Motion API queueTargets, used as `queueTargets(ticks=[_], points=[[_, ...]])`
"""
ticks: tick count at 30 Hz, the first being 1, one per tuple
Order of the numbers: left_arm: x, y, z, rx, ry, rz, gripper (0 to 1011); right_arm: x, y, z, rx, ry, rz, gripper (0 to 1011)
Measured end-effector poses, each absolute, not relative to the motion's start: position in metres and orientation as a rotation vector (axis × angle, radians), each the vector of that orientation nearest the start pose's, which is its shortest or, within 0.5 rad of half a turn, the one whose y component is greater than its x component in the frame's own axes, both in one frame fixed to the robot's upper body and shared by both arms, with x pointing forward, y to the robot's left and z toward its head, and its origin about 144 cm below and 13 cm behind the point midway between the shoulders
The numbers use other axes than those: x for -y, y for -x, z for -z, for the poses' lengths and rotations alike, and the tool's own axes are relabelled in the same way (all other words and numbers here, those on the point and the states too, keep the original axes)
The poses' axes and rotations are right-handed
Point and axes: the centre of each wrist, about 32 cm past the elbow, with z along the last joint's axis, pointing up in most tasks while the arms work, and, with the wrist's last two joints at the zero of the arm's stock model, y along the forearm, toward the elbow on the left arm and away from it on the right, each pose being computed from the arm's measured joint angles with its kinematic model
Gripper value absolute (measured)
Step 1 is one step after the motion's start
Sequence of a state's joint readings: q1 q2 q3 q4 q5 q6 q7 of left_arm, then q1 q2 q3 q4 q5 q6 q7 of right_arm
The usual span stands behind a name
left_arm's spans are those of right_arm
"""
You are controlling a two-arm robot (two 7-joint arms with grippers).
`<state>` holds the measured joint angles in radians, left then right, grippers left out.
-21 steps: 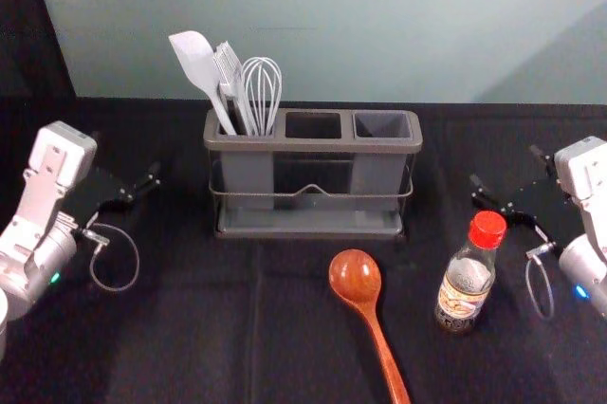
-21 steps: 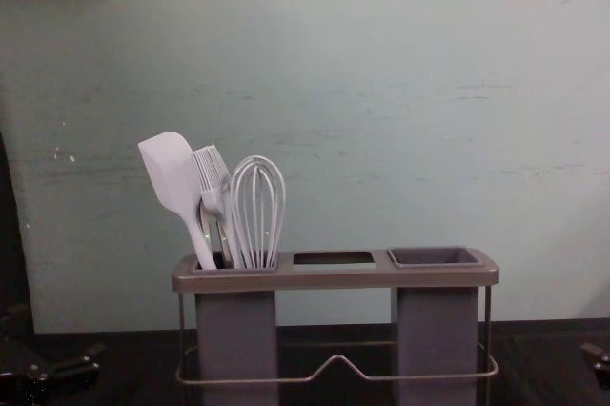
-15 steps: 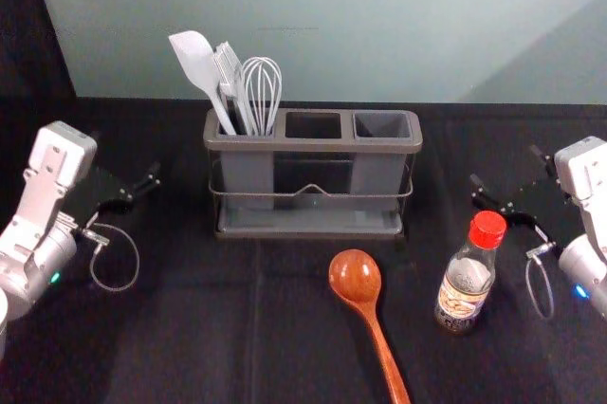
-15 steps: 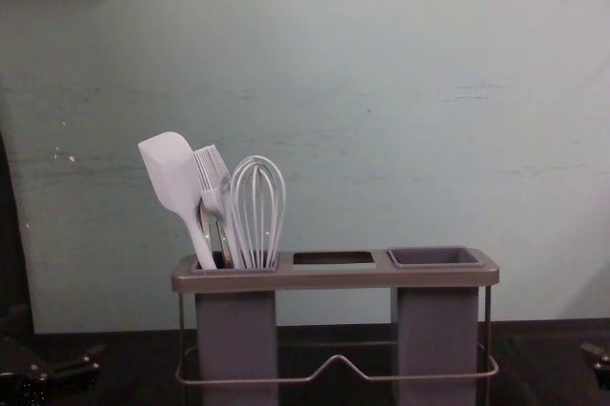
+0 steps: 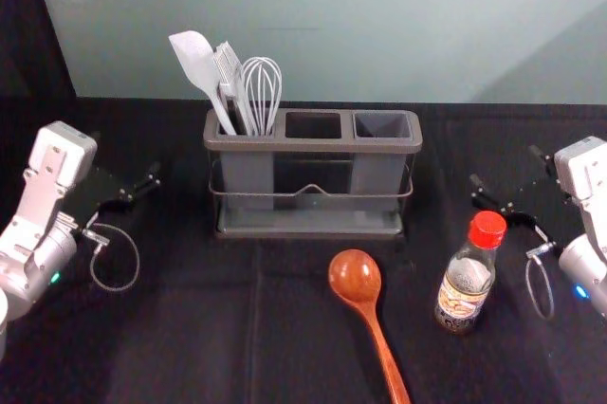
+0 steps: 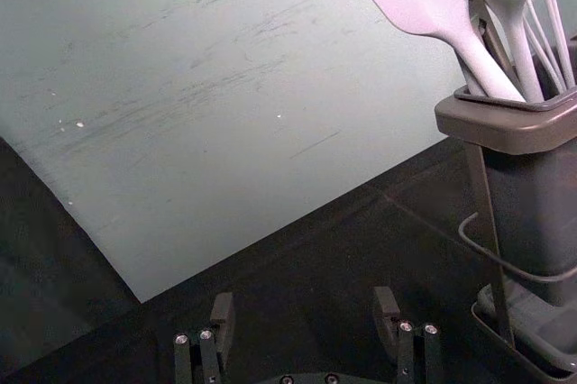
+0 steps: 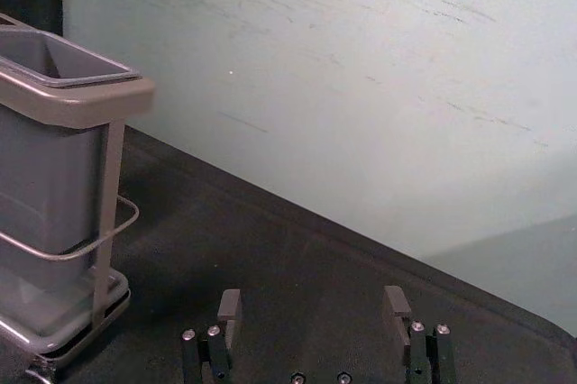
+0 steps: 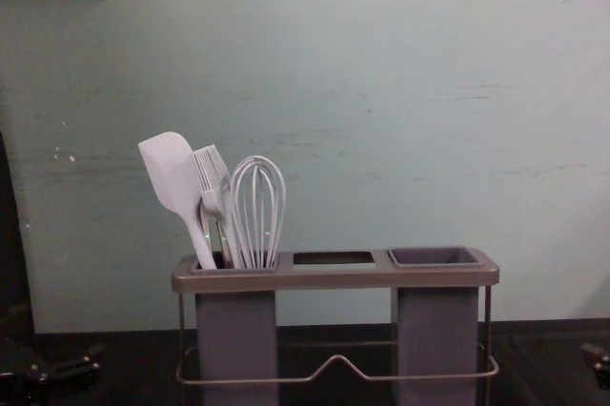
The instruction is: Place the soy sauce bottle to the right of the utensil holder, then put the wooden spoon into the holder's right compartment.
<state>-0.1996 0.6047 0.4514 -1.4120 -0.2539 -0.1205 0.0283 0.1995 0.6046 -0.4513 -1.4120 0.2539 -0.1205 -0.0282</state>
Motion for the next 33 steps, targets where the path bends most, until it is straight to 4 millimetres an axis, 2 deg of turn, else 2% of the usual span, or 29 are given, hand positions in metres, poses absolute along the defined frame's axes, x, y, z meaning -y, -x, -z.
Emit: queueTargets(ticks=[33], points=[[-0.3097, -0.4886, -1.1398, 0.285, -0.304, -1.248, 1005, 0.3097, -0.4886, -1.1398, 0.285, 0.305, 1.248, 1002]])
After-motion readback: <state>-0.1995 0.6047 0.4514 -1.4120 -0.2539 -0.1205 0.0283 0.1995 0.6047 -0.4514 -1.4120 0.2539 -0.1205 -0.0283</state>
